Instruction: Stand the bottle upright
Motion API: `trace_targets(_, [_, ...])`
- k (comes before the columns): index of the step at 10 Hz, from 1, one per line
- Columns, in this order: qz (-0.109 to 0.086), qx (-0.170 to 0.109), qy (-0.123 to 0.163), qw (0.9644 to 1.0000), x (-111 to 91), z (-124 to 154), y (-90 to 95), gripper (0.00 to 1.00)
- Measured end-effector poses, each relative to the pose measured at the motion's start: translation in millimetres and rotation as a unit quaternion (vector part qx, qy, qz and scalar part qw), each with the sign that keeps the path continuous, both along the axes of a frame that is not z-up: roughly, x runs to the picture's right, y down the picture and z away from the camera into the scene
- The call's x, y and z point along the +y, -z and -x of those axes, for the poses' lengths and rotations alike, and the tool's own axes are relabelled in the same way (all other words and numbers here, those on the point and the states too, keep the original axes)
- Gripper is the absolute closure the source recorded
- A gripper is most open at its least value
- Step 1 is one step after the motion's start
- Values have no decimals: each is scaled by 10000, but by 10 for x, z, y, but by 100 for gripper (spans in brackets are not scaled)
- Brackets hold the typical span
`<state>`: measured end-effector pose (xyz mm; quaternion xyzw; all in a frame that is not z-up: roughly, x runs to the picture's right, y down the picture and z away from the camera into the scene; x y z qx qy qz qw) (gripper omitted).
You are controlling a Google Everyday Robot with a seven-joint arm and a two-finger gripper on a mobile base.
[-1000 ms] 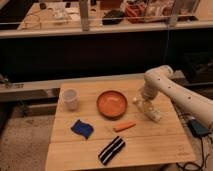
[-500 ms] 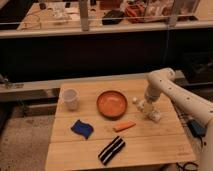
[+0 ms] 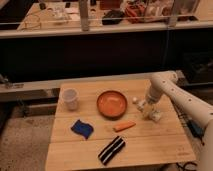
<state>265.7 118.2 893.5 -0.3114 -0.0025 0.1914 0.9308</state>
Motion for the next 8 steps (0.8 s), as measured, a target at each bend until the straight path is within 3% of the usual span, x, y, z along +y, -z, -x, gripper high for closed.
trace_targets(3, [53,-113,-37,9999,23,13,-40,20])
trace_targets(5, [284,-89,-217,9993,96,-38,-109,20])
trace_targets(8, [438,44,-363,9984,129,-32,-167,20])
